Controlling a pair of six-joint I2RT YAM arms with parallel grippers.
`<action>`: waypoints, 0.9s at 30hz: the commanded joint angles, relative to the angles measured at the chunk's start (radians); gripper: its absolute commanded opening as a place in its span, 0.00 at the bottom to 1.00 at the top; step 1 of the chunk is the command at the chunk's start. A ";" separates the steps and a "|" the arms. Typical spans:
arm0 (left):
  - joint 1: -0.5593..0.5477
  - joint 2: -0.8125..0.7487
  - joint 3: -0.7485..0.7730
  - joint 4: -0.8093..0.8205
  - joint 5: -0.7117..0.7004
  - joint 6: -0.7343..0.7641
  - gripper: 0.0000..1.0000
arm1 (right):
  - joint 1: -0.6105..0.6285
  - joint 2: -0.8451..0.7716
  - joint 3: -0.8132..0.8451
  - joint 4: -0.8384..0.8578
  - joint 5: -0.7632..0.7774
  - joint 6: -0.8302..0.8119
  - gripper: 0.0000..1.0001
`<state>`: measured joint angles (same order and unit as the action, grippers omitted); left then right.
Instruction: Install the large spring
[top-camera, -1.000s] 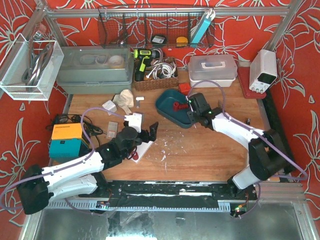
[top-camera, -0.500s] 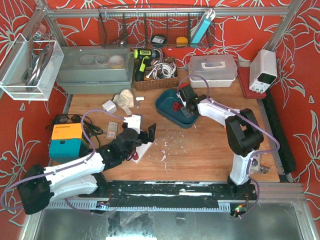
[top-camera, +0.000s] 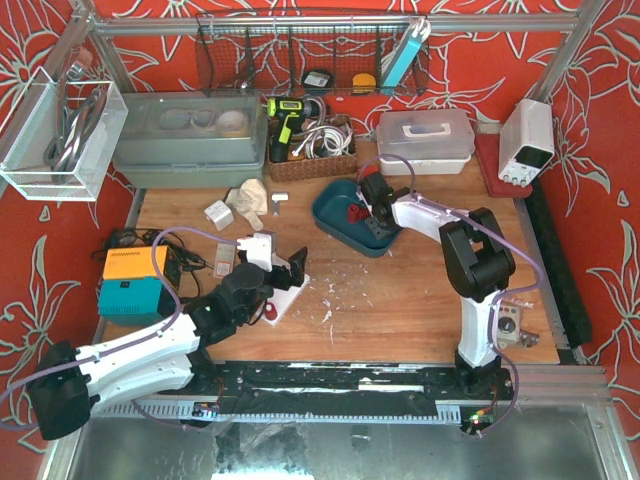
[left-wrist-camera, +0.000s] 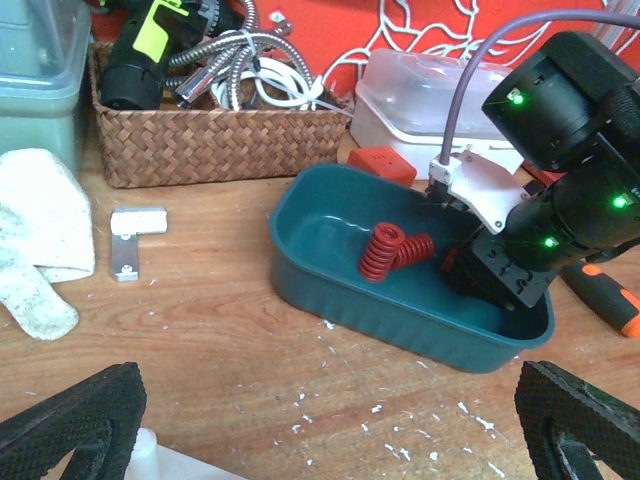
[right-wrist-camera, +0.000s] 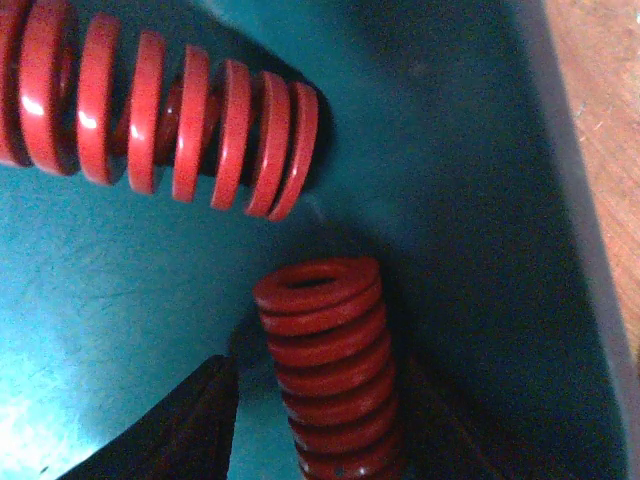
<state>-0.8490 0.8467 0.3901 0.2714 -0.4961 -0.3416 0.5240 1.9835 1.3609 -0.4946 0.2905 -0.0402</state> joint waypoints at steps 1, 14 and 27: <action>0.005 -0.008 0.001 0.032 -0.022 -0.008 1.00 | -0.009 0.039 0.034 -0.046 0.016 -0.006 0.49; 0.005 -0.027 -0.004 0.032 -0.021 -0.009 1.00 | -0.047 0.119 0.106 -0.144 -0.122 -0.039 0.52; 0.005 -0.031 -0.005 0.030 -0.019 -0.016 1.00 | -0.048 0.084 0.106 -0.117 -0.153 -0.108 0.28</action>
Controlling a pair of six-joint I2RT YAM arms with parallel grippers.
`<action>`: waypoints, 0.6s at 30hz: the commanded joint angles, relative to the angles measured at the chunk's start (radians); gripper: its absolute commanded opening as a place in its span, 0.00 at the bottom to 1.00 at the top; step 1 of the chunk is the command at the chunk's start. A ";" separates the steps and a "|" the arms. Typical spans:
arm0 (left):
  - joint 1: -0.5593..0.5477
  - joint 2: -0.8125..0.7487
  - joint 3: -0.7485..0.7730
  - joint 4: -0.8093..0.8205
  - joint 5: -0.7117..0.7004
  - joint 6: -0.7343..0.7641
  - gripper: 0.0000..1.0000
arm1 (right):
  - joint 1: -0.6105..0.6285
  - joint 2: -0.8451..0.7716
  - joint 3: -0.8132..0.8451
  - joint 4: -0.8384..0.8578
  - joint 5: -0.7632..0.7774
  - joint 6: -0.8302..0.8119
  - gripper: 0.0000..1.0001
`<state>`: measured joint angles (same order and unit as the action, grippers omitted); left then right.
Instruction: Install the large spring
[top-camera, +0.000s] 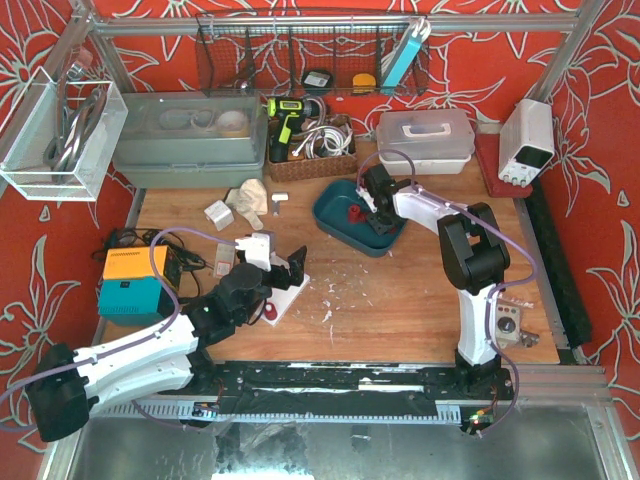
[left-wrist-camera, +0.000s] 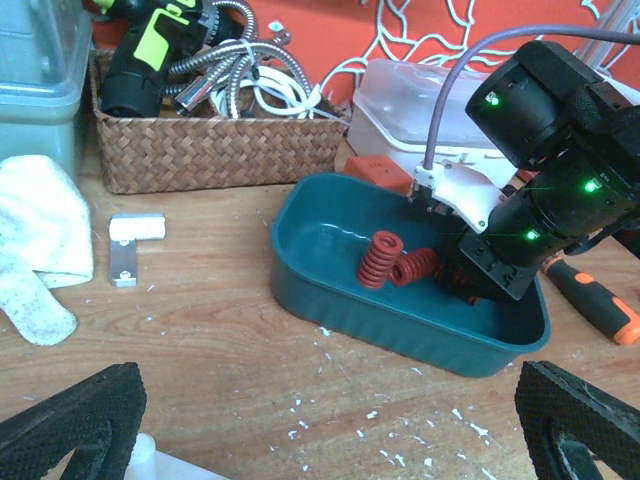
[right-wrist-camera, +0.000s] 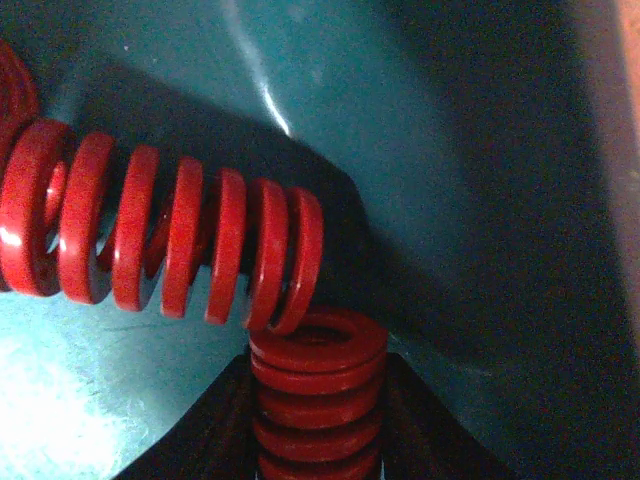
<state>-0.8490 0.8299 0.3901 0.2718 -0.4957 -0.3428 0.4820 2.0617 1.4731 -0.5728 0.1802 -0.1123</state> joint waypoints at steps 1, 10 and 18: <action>0.005 -0.014 -0.005 0.030 -0.018 -0.016 1.00 | -0.005 0.002 -0.007 -0.035 -0.051 -0.043 0.29; 0.005 -0.009 -0.005 0.032 -0.012 -0.019 1.00 | -0.006 0.082 0.030 -0.100 0.006 -0.082 0.42; 0.005 -0.002 -0.007 0.032 -0.028 -0.021 1.00 | -0.004 -0.014 0.013 -0.052 -0.012 -0.097 0.17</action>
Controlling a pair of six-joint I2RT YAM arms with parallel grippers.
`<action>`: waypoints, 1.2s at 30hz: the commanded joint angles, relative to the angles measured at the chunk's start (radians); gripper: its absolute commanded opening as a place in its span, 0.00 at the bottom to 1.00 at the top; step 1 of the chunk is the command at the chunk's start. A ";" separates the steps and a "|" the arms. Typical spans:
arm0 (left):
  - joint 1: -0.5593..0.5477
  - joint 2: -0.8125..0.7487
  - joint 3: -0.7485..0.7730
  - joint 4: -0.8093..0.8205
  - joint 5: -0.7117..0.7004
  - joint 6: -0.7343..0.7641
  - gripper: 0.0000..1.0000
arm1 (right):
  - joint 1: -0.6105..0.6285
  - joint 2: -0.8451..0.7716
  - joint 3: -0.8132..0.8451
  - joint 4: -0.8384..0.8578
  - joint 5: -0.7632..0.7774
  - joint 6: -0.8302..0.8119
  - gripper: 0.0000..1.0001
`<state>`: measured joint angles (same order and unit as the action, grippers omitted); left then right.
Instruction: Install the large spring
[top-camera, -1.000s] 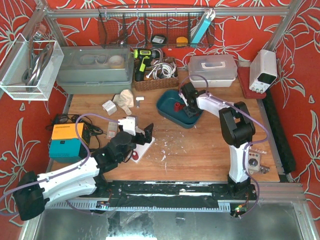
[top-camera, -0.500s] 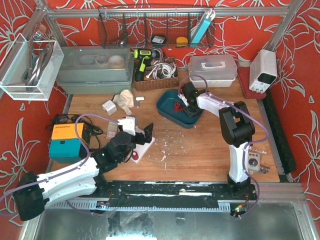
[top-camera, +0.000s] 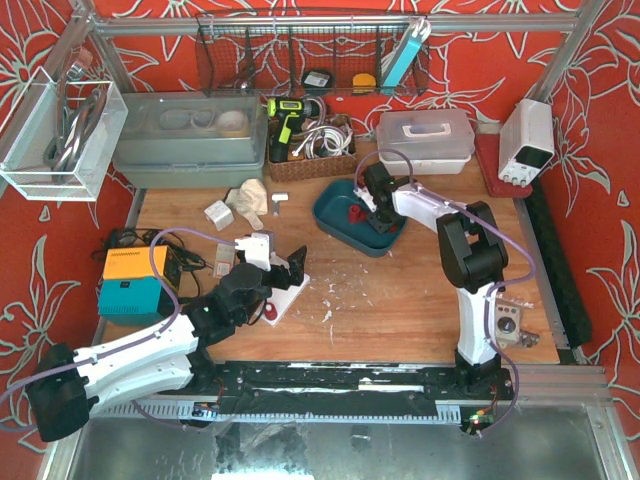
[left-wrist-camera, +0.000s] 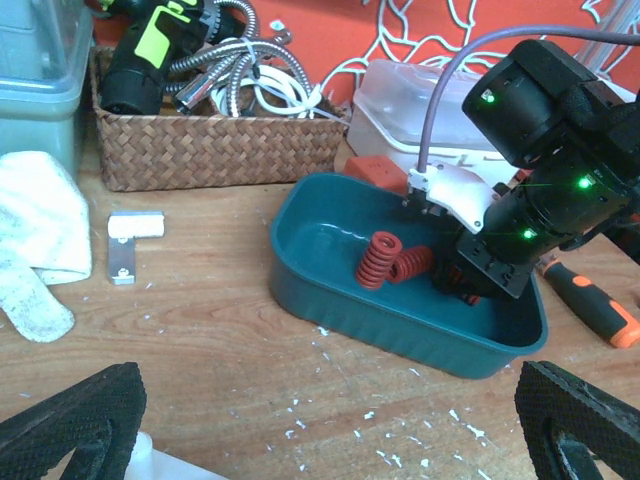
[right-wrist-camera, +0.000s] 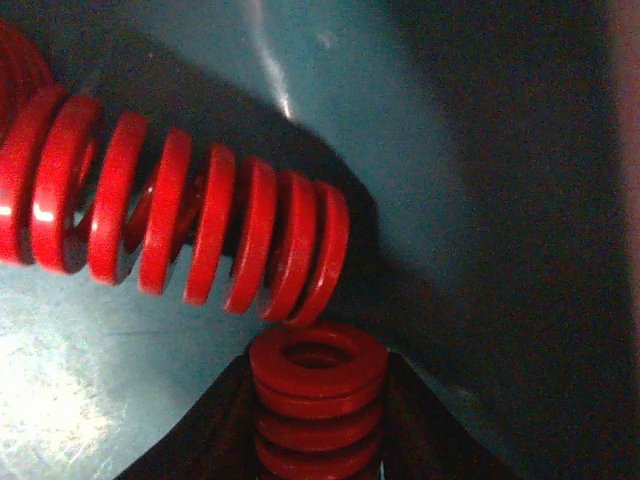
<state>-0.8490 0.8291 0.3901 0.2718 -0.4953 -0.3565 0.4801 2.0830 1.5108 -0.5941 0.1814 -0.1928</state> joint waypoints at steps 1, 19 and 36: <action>0.005 0.000 -0.004 0.029 -0.033 -0.008 1.00 | 0.000 -0.057 -0.030 -0.023 -0.017 -0.018 0.15; 0.005 0.004 0.006 0.038 0.074 -0.023 0.82 | 0.156 -0.613 -0.392 0.283 -0.114 -0.003 0.00; 0.077 0.037 0.237 -0.272 0.628 -0.242 0.64 | 0.413 -1.000 -0.875 0.874 -0.273 -0.122 0.00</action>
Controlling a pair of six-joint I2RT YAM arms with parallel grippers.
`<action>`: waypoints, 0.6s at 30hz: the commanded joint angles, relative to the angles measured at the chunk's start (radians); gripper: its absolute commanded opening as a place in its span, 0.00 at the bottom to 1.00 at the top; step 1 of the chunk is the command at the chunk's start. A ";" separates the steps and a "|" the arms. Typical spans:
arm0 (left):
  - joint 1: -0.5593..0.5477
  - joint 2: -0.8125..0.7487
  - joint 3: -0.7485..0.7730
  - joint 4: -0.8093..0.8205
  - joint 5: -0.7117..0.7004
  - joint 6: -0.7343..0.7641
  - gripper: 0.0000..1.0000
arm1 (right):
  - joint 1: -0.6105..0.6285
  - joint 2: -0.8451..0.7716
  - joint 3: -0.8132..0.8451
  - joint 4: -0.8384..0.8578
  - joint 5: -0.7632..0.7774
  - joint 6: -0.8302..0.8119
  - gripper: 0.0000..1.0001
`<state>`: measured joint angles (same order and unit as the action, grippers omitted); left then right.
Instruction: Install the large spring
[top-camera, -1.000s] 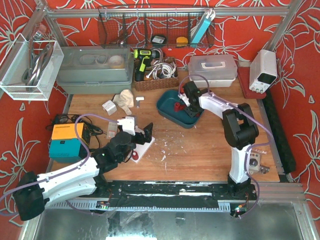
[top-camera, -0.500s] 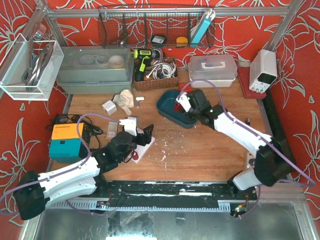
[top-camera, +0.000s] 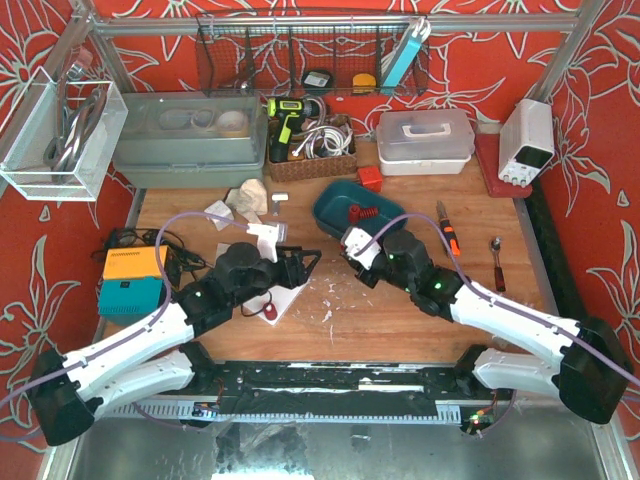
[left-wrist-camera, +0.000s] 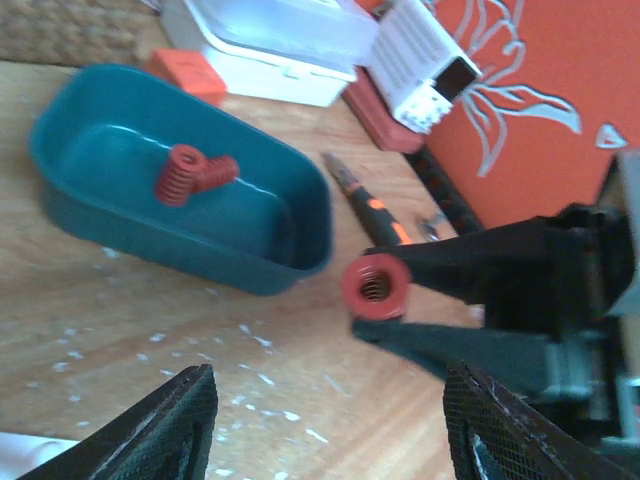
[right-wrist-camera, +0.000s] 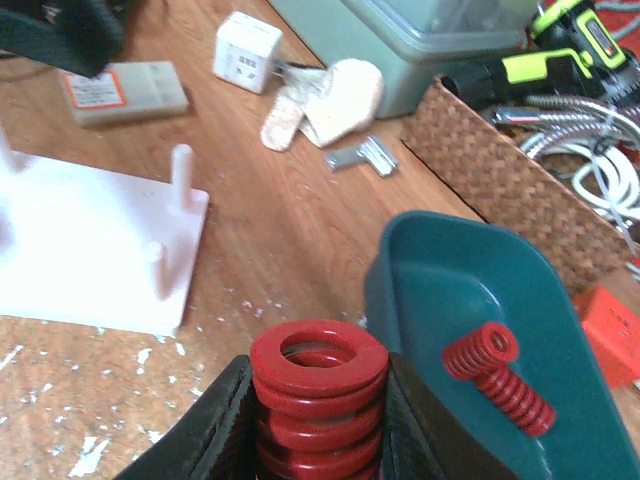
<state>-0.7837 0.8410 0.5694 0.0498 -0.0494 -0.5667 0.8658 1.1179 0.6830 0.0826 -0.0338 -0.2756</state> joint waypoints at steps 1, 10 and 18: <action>0.013 0.039 0.076 -0.058 0.213 -0.030 0.64 | 0.035 -0.045 -0.065 0.217 -0.062 -0.049 0.00; 0.014 0.205 0.217 -0.193 0.303 0.059 0.61 | 0.088 -0.051 -0.128 0.294 -0.065 -0.080 0.00; 0.014 0.290 0.276 -0.197 0.347 0.056 0.54 | 0.122 -0.052 -0.143 0.321 -0.063 -0.110 0.00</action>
<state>-0.7731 1.1057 0.8116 -0.1322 0.2520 -0.5232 0.9695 1.0779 0.5465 0.3264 -0.0868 -0.3580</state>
